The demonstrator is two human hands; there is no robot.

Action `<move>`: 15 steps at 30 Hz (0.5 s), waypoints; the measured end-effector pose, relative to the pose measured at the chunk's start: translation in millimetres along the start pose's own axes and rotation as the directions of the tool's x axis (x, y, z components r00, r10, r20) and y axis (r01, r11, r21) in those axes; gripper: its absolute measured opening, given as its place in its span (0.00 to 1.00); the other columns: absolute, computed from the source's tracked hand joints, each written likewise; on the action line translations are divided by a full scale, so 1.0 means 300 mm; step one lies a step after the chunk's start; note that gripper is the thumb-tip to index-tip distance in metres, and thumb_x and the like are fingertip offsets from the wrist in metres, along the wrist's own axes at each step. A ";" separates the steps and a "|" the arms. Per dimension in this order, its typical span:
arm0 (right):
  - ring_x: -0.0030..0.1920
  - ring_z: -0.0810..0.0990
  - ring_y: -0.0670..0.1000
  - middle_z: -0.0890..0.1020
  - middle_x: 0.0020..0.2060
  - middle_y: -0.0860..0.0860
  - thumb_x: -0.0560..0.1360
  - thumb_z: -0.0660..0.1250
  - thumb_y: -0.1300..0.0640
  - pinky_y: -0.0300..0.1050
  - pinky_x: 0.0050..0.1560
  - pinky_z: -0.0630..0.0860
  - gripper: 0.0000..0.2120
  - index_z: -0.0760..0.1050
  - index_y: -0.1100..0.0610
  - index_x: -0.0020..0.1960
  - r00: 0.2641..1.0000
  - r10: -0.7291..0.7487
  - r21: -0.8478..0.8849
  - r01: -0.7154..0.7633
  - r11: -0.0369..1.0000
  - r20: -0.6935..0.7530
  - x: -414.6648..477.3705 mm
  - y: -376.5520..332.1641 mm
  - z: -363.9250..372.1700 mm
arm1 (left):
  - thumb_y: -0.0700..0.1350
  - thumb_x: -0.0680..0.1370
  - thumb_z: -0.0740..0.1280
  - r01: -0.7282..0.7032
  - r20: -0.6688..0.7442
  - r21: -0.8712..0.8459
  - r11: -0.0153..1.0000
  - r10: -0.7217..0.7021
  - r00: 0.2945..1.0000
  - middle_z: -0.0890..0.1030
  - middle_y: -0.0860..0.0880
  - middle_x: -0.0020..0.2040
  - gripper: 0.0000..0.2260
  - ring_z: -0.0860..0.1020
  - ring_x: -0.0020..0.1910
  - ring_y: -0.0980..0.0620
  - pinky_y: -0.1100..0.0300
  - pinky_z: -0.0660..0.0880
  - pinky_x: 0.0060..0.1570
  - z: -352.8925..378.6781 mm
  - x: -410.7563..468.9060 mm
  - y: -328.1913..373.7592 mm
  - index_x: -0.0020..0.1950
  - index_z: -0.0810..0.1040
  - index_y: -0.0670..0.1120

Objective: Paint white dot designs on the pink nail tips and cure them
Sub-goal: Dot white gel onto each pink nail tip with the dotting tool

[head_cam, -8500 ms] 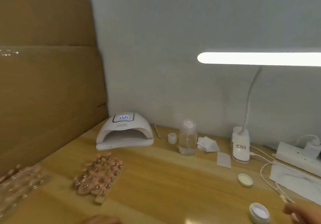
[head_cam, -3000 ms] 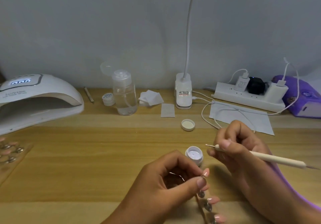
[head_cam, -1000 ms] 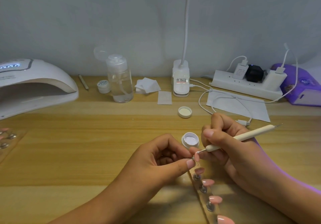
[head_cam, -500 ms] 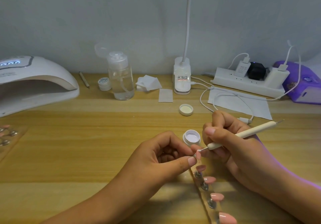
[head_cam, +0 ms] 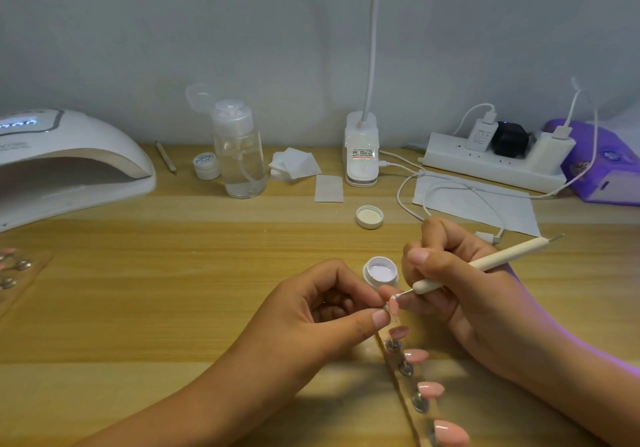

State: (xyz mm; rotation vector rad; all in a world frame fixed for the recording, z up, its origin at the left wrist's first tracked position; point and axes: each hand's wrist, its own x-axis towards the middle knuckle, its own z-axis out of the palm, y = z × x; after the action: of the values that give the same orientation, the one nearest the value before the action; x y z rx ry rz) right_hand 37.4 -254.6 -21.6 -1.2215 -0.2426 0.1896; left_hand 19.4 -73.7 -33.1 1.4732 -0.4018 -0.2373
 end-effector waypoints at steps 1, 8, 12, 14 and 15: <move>0.25 0.70 0.43 0.67 0.25 0.51 0.65 0.72 0.60 0.38 0.32 0.78 0.13 0.70 0.53 0.28 1.000 0.001 0.003 -0.001 1.000 0.004 0.000 0.000 0.001 | 0.40 0.68 0.73 -0.003 0.001 0.002 1.000 0.003 1.000 0.84 0.55 0.41 0.06 0.76 0.40 0.58 0.68 0.75 0.43 -0.001 0.000 0.000 0.40 0.81 0.50; 0.24 0.71 0.43 0.67 0.23 0.51 0.63 0.72 0.55 0.38 0.32 0.78 0.12 0.69 0.53 0.28 1.000 0.001 0.000 -0.001 1.000 0.001 -0.002 0.002 0.001 | 0.40 0.68 0.73 -0.006 0.005 0.004 1.000 0.006 1.000 0.84 0.56 0.41 0.05 0.76 0.39 0.59 0.69 0.74 0.42 -0.001 0.001 -0.002 0.40 0.81 0.50; 0.24 0.75 0.43 0.68 0.23 0.50 0.68 0.71 0.61 0.38 0.32 0.78 0.14 0.70 0.52 0.27 1.000 -0.011 -0.007 0.011 1.000 0.014 -0.002 0.000 0.001 | 0.41 0.68 0.73 -0.002 0.003 0.016 1.000 0.002 1.000 0.85 0.55 0.42 0.05 0.76 0.40 0.58 0.68 0.74 0.42 -0.003 -0.001 -0.004 0.40 0.81 0.51; 0.25 0.77 0.45 0.68 0.22 0.50 0.69 0.68 0.61 0.38 0.32 0.78 0.14 0.70 0.53 0.27 1.000 -0.012 -0.002 0.012 1.000 0.013 -0.001 0.000 0.000 | 0.41 0.68 0.73 0.000 0.000 0.013 1.000 0.000 1.000 0.85 0.55 0.42 0.05 0.76 0.39 0.58 0.69 0.74 0.42 -0.003 -0.001 -0.005 0.40 0.81 0.51; 0.25 0.77 0.45 0.68 0.22 0.50 0.69 0.68 0.61 0.38 0.32 0.78 0.14 0.70 0.52 0.27 1.000 -0.012 0.002 0.012 1.000 0.014 -0.001 -0.001 -0.001 | 0.41 0.68 0.73 -0.001 -0.002 0.011 1.000 0.001 1.000 0.84 0.55 0.41 0.06 0.76 0.39 0.59 0.69 0.74 0.42 -0.003 0.000 -0.006 0.40 0.81 0.51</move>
State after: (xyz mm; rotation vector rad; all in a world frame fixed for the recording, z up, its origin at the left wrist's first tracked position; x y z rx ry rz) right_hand 37.1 -254.9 -21.5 -1.2168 -0.2620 0.1882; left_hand 19.8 -73.0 -34.9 1.4834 -0.4027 -0.2330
